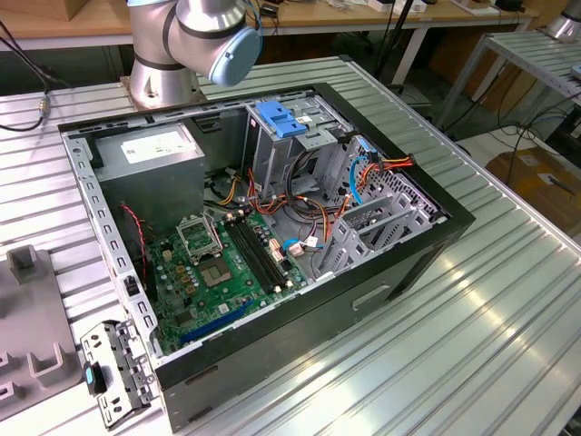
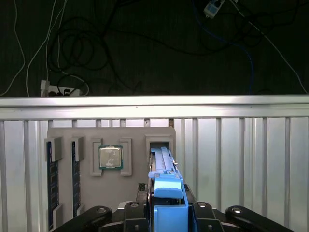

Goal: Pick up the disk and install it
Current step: 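Pick up the disk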

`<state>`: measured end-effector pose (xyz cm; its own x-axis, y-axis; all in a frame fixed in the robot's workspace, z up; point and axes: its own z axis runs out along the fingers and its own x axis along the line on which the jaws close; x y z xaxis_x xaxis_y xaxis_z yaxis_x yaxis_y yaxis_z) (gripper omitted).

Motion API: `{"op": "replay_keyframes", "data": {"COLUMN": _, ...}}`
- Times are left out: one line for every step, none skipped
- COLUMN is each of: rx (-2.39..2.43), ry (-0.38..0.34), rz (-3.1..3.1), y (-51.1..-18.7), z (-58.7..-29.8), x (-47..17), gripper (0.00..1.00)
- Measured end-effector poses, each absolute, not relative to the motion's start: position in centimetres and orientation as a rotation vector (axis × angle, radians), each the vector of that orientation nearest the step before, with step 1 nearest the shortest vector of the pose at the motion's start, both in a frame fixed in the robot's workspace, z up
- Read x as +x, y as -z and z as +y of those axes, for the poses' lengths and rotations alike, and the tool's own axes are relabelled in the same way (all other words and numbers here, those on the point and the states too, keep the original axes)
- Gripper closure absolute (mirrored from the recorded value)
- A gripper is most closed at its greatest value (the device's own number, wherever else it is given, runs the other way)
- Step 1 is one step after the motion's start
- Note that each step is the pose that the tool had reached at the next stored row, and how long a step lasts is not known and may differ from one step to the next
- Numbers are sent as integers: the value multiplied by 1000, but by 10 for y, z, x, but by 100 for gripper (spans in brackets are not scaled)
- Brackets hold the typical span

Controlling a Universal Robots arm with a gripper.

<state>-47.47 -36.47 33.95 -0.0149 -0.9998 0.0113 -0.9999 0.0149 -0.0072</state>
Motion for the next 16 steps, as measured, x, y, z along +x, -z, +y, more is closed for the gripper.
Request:
{"op": "replay_keyframes", "data": {"rx": 2203, "ry": -22, "rz": -2236, "y": -340, "z": -365, "x": -475, "gripper": 63}}
{"op": "replay_keyframes", "data": {"rx": 2203, "ry": -22, "rz": -2237, "y": -340, "z": -365, "x": -475, "gripper": 63}}
{"op": "replay_keyframes", "data": {"rx": 2204, "ry": -22, "rz": -2237, "y": -340, "z": -365, "x": -475, "gripper": 63}}
{"op": "replay_keyframes", "data": {"rx": 2203, "ry": -22, "rz": -2237, "y": -340, "z": -365, "x": -475, "gripper": 63}}
{"op": "replay_keyframes", "data": {"rx": 2204, "ry": -22, "rz": -2237, "y": -340, "z": -365, "x": -475, "gripper": 63}}
{"op": "replay_keyframes", "data": {"rx": 2203, "ry": -22, "rz": -2237, "y": -340, "z": -365, "x": -475, "gripper": 63}}
{"op": "replay_keyframes", "data": {"rx": 2203, "ry": -22, "rz": -2237, "y": -340, "z": -365, "x": -475, "gripper": 63}}
{"op": "replay_keyframes", "data": {"rx": 2204, "ry": -22, "rz": -2237, "y": -340, "z": -365, "x": -475, "gripper": 63}}
{"op": "replay_keyframes", "data": {"rx": 2203, "ry": -22, "rz": -2237, "y": -340, "z": -365, "x": -475, "gripper": 63}}
{"op": "replay_keyframes", "data": {"rx": 2203, "ry": -23, "rz": -2237, "y": -340, "z": -365, "x": -475, "gripper": 63}}
{"op": "replay_keyframes", "data": {"rx": 2204, "ry": -23, "rz": -2237, "y": -340, "z": -365, "x": -475, "gripper": 63}}
{"op": "replay_keyframes", "data": {"rx": 2204, "ry": -23, "rz": -2237, "y": -340, "z": -365, "x": -475, "gripper": 63}}
{"op": "replay_keyframes", "data": {"rx": 2203, "ry": -23, "rz": -2237, "y": -341, "z": -365, "x": -475, "gripper": 63}}
{"op": "replay_keyframes", "data": {"rx": 2203, "ry": -23, "rz": -2237, "y": -342, "z": -365, "x": -475, "gripper": 63}}
{"op": "replay_keyframes", "data": {"rx": 2204, "ry": -23, "rz": -2237, "y": -343, "z": -365, "x": -475, "gripper": 63}}
{"op": "replay_keyframes", "data": {"rx": 2204, "ry": -23, "rz": -2237, "y": -345, "z": -365, "x": -475, "gripper": 63}}
